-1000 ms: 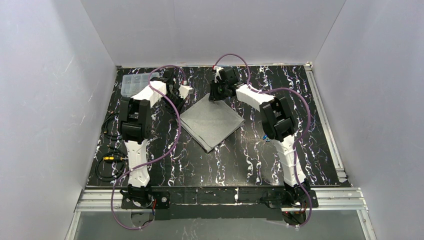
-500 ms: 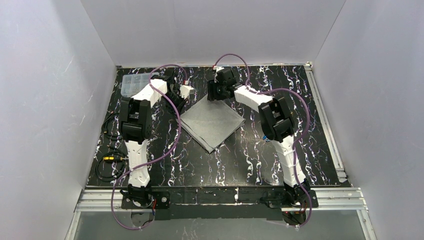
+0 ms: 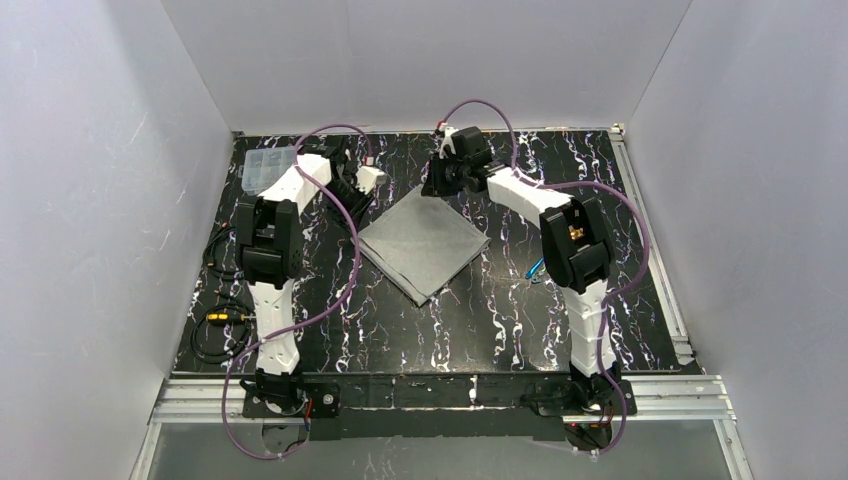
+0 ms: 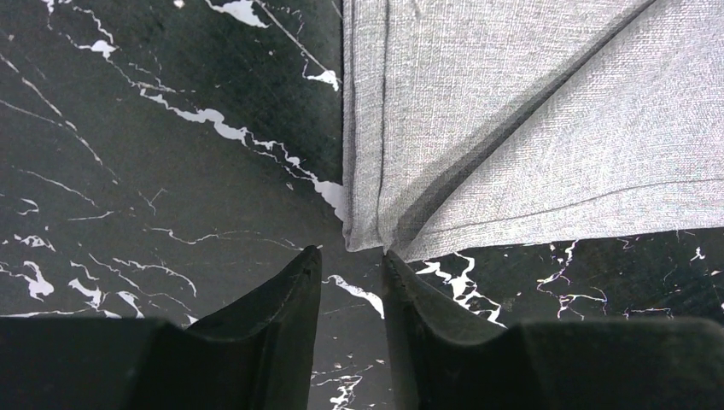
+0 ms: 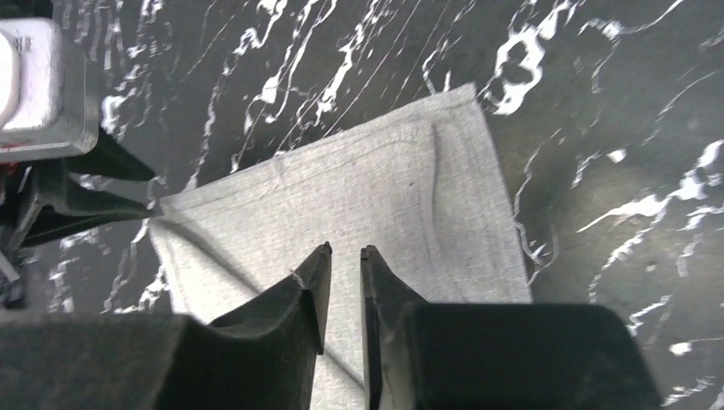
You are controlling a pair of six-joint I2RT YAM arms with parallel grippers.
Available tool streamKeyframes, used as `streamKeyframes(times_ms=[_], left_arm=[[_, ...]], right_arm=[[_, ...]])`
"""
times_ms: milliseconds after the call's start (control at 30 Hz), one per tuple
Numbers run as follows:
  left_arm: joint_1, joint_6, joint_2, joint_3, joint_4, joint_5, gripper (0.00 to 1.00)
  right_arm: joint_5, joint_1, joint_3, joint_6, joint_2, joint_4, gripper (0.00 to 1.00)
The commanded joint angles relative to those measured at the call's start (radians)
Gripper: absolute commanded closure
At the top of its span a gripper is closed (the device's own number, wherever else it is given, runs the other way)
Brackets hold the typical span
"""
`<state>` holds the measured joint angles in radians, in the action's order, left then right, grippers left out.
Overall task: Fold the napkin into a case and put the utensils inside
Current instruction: Smooth out the top corner of the square-folded napkin at the center of the board.
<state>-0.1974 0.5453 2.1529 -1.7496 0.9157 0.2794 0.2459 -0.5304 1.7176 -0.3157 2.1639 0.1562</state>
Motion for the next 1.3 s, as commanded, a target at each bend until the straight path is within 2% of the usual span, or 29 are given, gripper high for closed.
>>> streamKeyframes(times_ms=[0, 167, 333, 600, 700, 800, 867, 967, 1133, 1267], left_arm=[[0.007, 0.002, -0.080, -0.032, 0.038, -0.004, 0.69], [0.007, -0.003, -0.080, -0.076, 0.056, 0.014, 0.69], [-0.009, -0.062, -0.056, -0.139, 0.105, 0.155, 0.72], [-0.065, -0.050, -0.040, 0.019, 0.073, 0.176, 0.80], [-0.067, -0.028, -0.046, 0.076, 0.033, 0.142, 0.81], [-0.066, -0.013, -0.043, 0.101, 0.004, 0.104, 0.83], [-0.068, -0.009, -0.037, 0.113, -0.007, 0.088, 0.85], [-0.067, -0.005, -0.039, 0.130, -0.026, 0.074, 0.85], [-0.068, -0.012, -0.042, 0.133, -0.035, 0.086, 0.85], [-0.068, -0.015, -0.045, 0.126, -0.035, 0.088, 0.85]], right_arm=[[0.198, 0.041, -0.025, -0.091, 0.037, -0.015, 0.76], [0.229, 0.075, -0.034, -0.167, 0.108, -0.071, 0.81], [0.203, 0.077, 0.003, -0.173, 0.177, -0.047, 0.82], [0.131, 0.078, -0.015, -0.173, 0.164, -0.052, 0.80], [0.121, 0.079, -0.009, -0.171, 0.141, -0.062, 0.71], [0.141, 0.079, 0.023, -0.170, 0.117, -0.057, 0.54], [0.154, 0.079, 0.030, -0.162, 0.086, -0.047, 0.49], [0.164, 0.085, -0.024, -0.155, 0.017, -0.037, 0.50], [0.137, 0.092, -0.211, -0.157, -0.108, -0.062, 0.56], [0.144, 0.092, -0.372, -0.208, -0.176, -0.185, 0.62]])
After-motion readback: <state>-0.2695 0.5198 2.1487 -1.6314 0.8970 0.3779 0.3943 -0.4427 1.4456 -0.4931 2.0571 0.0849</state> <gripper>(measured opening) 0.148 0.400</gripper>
